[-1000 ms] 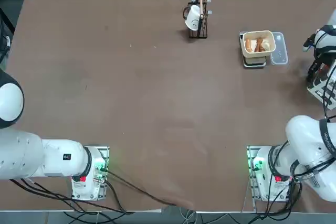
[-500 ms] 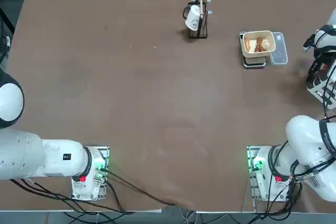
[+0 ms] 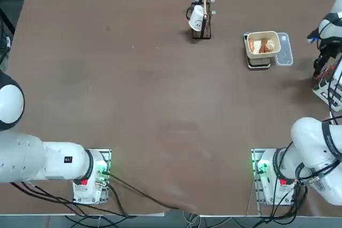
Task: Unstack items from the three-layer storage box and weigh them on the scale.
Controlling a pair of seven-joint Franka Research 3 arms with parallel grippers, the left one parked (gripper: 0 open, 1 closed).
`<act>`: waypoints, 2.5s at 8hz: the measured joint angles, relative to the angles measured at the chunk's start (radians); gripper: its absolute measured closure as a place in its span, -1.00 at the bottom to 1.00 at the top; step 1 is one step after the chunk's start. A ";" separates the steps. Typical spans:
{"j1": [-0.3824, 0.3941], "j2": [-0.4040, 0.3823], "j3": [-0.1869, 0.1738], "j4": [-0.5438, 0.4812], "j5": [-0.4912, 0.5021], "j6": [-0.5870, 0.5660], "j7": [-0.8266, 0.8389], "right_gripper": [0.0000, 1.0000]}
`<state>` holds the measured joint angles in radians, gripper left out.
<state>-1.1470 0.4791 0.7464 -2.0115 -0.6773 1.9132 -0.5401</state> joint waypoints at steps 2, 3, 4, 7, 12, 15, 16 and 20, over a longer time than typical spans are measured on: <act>0.000 -0.009 0.076 0.077 0.141 -0.108 0.055 0.92; 0.002 -0.014 0.098 0.136 0.216 -0.157 0.071 0.89; 0.012 -0.018 0.113 0.194 0.277 -0.197 0.102 0.87; 0.134 -0.021 0.124 0.359 0.378 -0.302 0.312 0.24; 0.269 -0.044 0.168 0.566 0.393 -0.527 0.673 -0.99; 0.277 -0.098 0.171 0.663 0.392 -0.587 0.697 -0.99; 0.318 -0.135 0.127 0.682 0.395 -0.589 0.700 -0.99; 0.789 -0.245 -0.456 0.688 0.666 -0.587 0.682 -0.99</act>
<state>-0.3578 0.2340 0.2902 -1.3230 -0.0115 1.3258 0.1416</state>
